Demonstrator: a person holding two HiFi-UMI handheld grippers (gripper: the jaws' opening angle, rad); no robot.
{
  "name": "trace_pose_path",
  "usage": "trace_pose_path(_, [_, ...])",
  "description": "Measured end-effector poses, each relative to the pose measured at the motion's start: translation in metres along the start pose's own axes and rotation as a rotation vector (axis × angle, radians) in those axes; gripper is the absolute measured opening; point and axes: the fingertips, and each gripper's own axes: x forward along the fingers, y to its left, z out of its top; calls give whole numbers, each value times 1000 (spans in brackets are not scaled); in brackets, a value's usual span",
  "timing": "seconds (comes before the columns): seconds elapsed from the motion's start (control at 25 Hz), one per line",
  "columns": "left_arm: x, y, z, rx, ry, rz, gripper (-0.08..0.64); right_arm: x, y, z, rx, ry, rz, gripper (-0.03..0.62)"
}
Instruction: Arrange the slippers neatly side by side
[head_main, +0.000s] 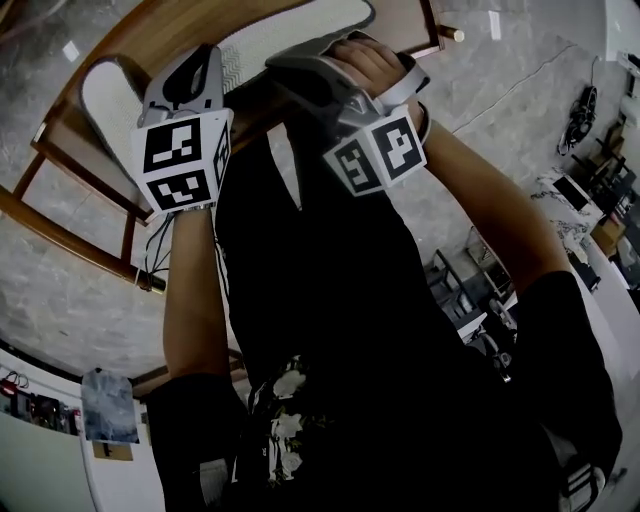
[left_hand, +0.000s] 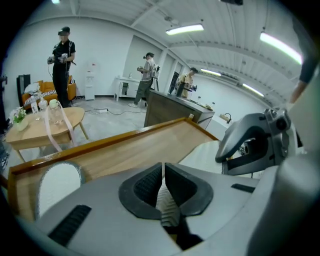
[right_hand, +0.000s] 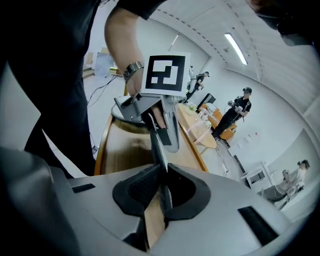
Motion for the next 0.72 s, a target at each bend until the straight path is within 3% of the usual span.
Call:
trace_pose_path(0.16, [-11, 11, 29, 4, -117, 65, 18, -4, -15, -1, 130, 1, -57, 38])
trace_pose_path(0.36, [-42, 18, 70, 55, -282, 165, 18, -13, -40, -1, 372, -30, -180, 38])
trace_pose_path(0.48, [-62, 17, 88, 84, -376, 227, 18, -20, -54, -5, 464, -52, -219, 38])
trace_pose_path(0.72, [-92, 2, 102, 122, -450, 352, 6, -51, -88, -9, 672, -198, -233, 34])
